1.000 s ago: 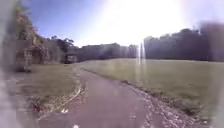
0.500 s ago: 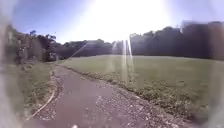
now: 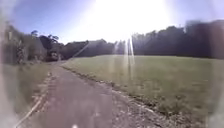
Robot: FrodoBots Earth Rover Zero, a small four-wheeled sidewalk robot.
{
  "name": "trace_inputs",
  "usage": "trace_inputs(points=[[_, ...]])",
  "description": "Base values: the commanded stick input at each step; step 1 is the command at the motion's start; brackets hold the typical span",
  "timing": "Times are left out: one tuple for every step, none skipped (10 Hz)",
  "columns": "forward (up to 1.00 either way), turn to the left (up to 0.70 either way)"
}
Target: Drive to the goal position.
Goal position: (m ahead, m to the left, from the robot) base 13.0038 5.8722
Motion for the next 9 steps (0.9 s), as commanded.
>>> trace_inputs(points=[[1.0,0.4],[1.0,0.4],[1.0,0.4],[1.0,0.4],[1.0,0.4],[1.0,0.4],[1.0,0.4],[1.0,0.4],[1.0,0.4]])
